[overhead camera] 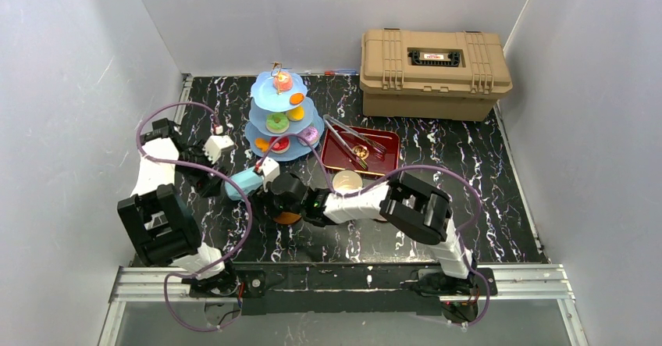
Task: Serve the afternoon tea
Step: Pick up the cup at the center of the board, then place the cup at the center of the board.
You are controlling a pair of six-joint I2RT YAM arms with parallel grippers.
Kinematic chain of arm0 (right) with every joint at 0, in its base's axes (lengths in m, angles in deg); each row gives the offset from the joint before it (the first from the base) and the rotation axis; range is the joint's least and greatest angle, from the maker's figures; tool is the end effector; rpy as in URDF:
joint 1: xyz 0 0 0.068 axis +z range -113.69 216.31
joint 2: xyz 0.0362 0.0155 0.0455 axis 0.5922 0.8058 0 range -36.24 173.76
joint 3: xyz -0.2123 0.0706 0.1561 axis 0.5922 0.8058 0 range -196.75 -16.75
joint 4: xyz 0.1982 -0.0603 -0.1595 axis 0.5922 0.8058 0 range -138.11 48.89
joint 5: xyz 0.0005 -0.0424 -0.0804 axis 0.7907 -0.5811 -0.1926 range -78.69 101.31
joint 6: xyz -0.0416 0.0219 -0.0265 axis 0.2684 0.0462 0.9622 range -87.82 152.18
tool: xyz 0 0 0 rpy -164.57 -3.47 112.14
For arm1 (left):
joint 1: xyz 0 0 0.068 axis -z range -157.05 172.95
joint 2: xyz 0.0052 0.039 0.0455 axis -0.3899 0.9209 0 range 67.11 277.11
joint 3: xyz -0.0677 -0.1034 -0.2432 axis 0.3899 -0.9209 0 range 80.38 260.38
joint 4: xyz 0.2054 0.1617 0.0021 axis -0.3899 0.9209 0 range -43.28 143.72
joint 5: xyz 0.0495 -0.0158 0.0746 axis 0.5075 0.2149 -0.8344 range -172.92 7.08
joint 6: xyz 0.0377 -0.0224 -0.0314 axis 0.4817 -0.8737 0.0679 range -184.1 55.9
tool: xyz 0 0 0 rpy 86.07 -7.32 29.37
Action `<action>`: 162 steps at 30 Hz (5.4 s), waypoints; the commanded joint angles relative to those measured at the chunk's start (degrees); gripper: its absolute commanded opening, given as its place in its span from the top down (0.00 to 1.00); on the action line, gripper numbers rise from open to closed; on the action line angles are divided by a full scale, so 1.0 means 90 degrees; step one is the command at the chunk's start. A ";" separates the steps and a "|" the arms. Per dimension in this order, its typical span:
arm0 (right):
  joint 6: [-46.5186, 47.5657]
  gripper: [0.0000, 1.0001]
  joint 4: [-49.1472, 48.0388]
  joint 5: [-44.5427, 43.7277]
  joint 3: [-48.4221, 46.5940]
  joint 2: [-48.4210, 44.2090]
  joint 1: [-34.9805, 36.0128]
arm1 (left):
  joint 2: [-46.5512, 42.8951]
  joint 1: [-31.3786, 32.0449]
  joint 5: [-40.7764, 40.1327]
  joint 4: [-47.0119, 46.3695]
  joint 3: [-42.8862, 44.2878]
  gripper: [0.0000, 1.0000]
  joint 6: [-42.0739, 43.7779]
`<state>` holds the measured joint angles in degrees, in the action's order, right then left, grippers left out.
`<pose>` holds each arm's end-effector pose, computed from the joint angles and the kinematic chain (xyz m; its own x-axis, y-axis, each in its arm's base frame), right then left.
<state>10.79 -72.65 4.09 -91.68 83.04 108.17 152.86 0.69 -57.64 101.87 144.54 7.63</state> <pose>0.1503 0.4445 0.1783 -0.4287 -0.1463 -0.8915 -0.8050 0.5098 0.3034 0.2599 0.0900 0.2390 -0.5217 0.7143 -0.4665 0.7764 0.6241 0.0874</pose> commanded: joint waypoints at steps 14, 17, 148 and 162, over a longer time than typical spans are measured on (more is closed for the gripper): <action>-0.1078 0.29 -0.0801 0.1419 -0.0048 0.0554 -0.0679 | 0.1158 0.0544 0.0162 0.0452 0.0364 0.29 0.0038; -0.1149 0.30 -0.0807 0.1461 -0.0039 0.0615 -0.0689 | 0.1214 0.0606 0.0190 0.0337 0.0337 0.33 -0.0025; 0.2857 0.89 0.9826 -0.0176 -0.7223 0.1707 -0.0308 | 0.0784 -0.1178 0.2382 0.2751 0.2282 0.52 -0.1202; 0.3217 0.22 0.8235 -0.0522 -0.6845 0.1261 -0.0336 | 0.0719 -0.1180 0.2357 0.2691 0.2210 0.45 -0.1234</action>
<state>38.53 6.84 0.88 -152.95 100.90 105.08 161.52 -9.94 -38.49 124.78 163.69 -3.92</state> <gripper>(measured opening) 0.759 0.546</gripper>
